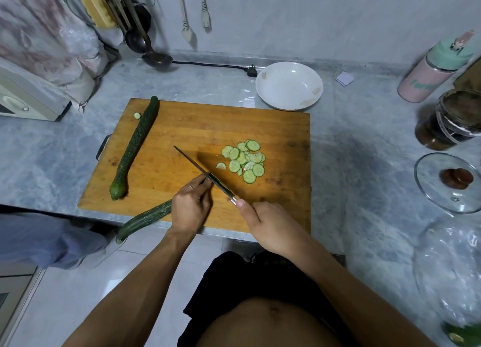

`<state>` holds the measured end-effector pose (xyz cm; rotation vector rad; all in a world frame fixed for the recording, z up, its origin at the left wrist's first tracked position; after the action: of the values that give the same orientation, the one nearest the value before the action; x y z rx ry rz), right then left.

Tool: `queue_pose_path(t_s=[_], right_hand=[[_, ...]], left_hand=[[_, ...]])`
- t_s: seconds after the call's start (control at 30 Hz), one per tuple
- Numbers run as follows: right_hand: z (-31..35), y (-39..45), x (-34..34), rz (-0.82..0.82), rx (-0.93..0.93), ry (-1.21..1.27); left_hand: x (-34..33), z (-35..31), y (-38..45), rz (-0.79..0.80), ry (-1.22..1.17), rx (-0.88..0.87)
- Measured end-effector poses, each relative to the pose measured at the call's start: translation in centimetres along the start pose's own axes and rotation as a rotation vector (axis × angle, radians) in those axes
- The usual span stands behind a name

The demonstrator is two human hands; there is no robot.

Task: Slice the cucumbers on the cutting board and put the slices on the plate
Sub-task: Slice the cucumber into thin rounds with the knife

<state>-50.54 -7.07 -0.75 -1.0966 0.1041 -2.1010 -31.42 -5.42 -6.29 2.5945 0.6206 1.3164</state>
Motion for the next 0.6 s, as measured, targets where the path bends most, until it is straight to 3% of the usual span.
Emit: queue_pose_path(t_s=[0.6], right_hand=[[0.8, 2.5, -1.7, 0.028, -0.112, 0.017]], left_hand=[[-0.4, 0.0, 0.0, -0.008, 0.034, 0.014]])
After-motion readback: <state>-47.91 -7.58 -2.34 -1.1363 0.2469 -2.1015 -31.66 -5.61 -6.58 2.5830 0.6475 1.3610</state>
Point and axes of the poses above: each hand's wrist, its own y-axis towards the middle knuckle, its own x-axis out of the back of the hand, z = x × y, the point moved 6 cm from there along y, towards the middle knuckle, and after that the axes turned 7 degrees about -y, right-handed, at the moved point
